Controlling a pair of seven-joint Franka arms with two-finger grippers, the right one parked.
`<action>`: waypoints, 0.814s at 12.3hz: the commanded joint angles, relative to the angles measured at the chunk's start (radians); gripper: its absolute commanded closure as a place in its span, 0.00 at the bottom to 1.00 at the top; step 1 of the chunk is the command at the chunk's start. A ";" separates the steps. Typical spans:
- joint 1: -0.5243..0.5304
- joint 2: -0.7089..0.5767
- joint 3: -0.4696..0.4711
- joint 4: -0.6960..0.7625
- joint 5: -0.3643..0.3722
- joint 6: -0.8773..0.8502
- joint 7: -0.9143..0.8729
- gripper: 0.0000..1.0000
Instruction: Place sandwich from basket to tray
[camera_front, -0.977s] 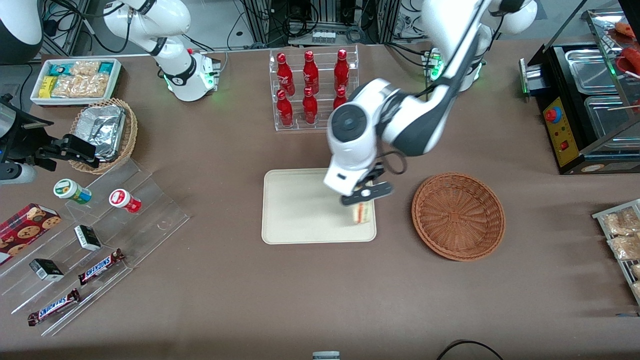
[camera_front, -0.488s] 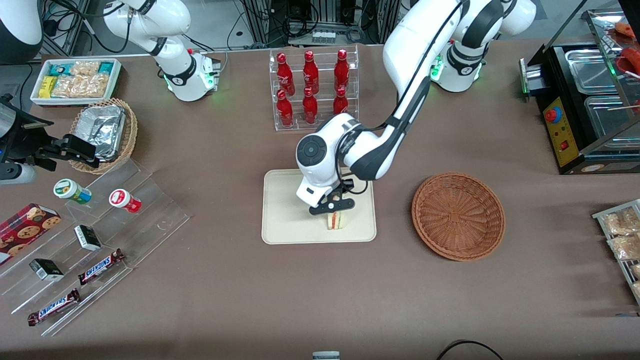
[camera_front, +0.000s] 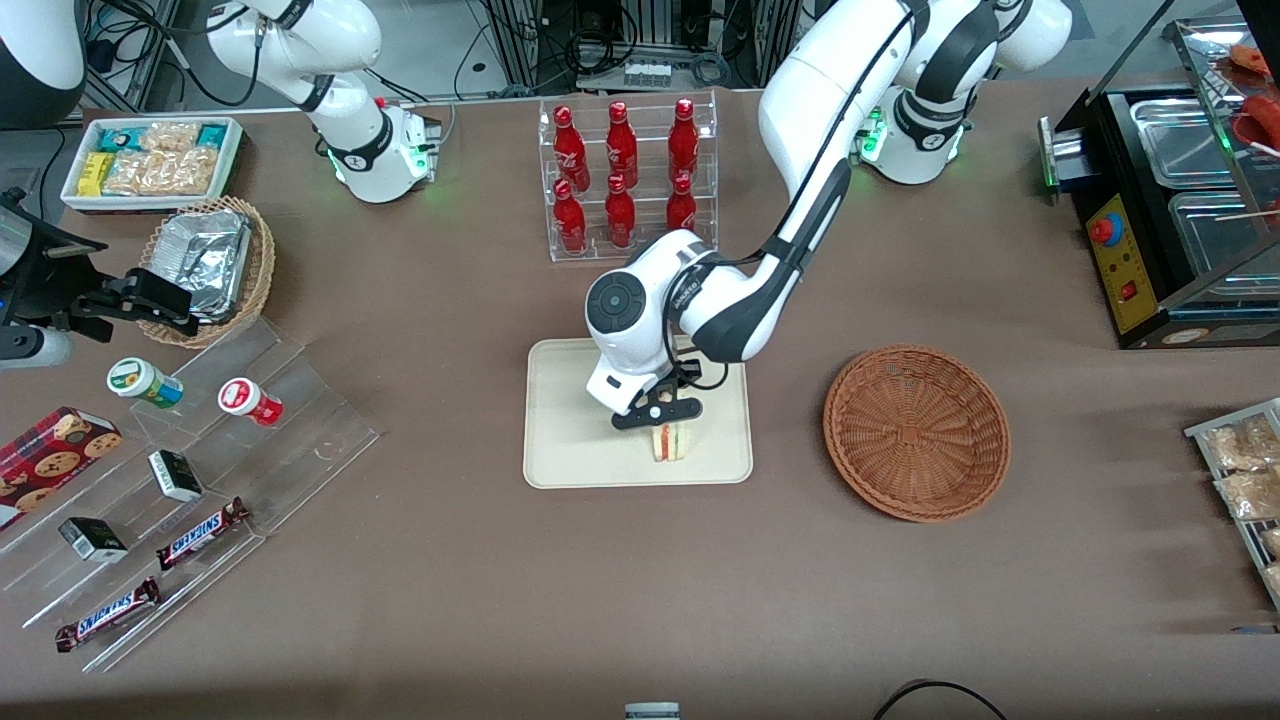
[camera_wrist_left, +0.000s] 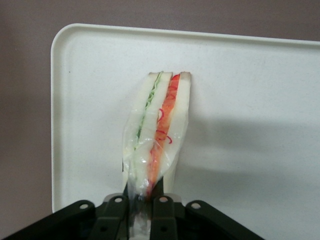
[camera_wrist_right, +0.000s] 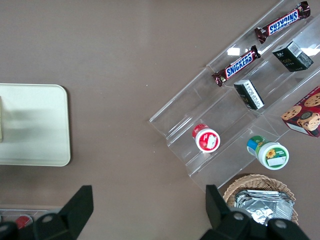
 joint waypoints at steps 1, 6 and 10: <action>-0.014 -0.001 0.013 0.025 0.045 -0.014 -0.020 0.00; 0.005 -0.124 0.016 0.025 0.039 -0.141 -0.026 0.00; 0.098 -0.297 0.015 0.012 0.032 -0.336 -0.017 0.00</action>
